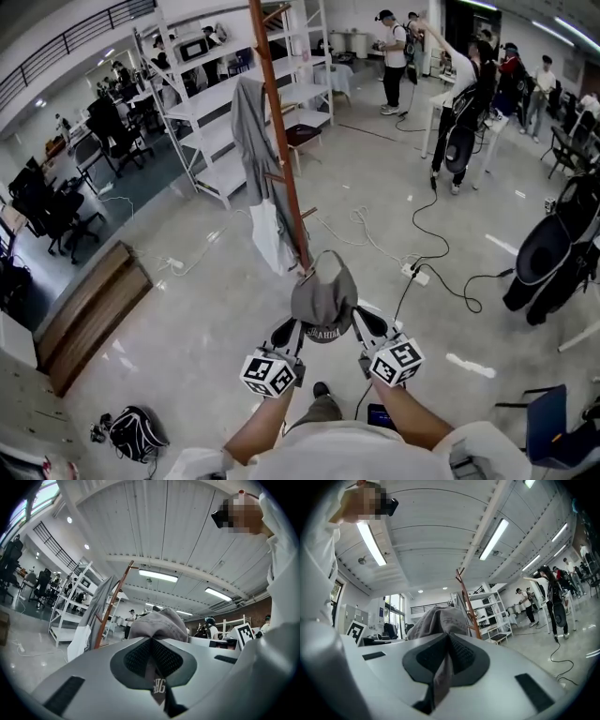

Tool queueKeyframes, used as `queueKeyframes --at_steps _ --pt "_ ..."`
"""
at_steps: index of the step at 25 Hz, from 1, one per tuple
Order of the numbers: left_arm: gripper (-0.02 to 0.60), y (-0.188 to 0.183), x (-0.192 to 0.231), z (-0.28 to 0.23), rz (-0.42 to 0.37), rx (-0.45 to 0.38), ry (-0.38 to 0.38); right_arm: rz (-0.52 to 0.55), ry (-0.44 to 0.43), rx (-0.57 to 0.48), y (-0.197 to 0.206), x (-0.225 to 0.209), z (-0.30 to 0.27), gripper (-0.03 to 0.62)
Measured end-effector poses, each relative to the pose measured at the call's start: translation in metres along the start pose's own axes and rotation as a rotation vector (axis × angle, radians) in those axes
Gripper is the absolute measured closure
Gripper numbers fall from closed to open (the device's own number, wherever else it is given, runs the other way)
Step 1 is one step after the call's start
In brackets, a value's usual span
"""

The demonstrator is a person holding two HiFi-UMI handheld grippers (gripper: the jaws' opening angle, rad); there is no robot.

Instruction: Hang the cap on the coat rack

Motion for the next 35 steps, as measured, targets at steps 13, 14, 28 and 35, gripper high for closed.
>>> queueKeyframes --at_steps 13,14,28,35 --pt "0.565 -0.049 0.084 -0.076 -0.006 -0.068 -0.014 0.059 -0.024 -0.01 -0.039 -0.046 -0.118 0.566" --pt "0.565 -0.053 0.091 -0.079 -0.005 -0.073 -0.016 0.062 -0.027 -0.012 -0.041 -0.047 -0.128 0.566" --pt "0.565 -0.115 0.148 -0.134 -0.058 -0.095 -0.008 0.134 -0.079 -0.057 -0.09 -0.076 -0.213 0.566" --pt "0.565 -0.169 0.163 -0.172 -0.117 -0.138 -0.047 0.151 -0.171 -0.126 -0.145 -0.101 -0.264 0.566"
Point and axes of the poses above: the fingertips, and each gripper's own axes: z backward along the fingers, x to its left, y out of its underside, the point moved 6 cm from there along z, backward along the fingers, and after that the axes turned 7 degrees about x, right-handed, at the moved point
